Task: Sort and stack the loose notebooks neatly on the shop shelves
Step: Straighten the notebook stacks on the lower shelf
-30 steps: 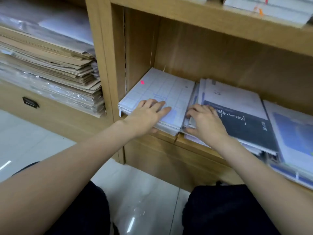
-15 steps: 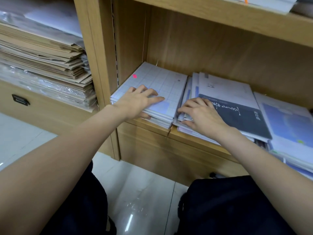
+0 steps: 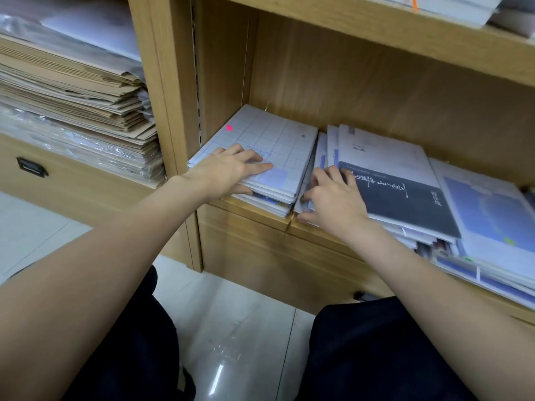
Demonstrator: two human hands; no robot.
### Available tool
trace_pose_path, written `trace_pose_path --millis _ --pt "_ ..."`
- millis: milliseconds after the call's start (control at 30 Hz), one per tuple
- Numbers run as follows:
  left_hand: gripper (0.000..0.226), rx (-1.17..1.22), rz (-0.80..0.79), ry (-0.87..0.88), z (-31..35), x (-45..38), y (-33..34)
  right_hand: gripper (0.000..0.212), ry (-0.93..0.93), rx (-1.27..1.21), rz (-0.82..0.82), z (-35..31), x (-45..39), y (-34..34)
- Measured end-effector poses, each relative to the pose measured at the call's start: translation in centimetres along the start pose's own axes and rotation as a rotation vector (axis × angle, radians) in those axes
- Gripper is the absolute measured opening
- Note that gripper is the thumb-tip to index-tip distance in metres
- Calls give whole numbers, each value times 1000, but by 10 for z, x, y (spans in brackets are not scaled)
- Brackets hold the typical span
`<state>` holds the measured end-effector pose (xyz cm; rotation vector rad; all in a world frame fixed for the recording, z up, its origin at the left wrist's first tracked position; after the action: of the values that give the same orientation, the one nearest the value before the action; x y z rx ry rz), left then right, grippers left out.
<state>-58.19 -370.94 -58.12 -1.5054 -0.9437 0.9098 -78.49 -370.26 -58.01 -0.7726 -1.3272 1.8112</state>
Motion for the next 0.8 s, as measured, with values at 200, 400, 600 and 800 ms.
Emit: trace_pose_path --millis 200,400,600,800 --pt "64 -80 25 -27 4 2 3 36 49 15 59 -7 -8 2" --pt "63 -77 20 -19 2 4 1 33 38 32 75 -5 -1 2" --pt "62 -80 49 -44 11 11 6 33 21 89 88 3 14 6" --pt "71 24 95 -85 6 44 13 34 36 95 24 3 22 0"
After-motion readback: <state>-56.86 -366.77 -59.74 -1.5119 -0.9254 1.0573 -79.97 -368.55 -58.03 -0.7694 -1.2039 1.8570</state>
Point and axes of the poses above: each hand's wrist, its own x-axis away from the middle knuckle, its own y-axis out of the palm, z = x × y, the point moved 2 cm from there along -x, towards the middle knuckle, and after that the axes turned 3 degrees about -y, right-handed, at the moved point
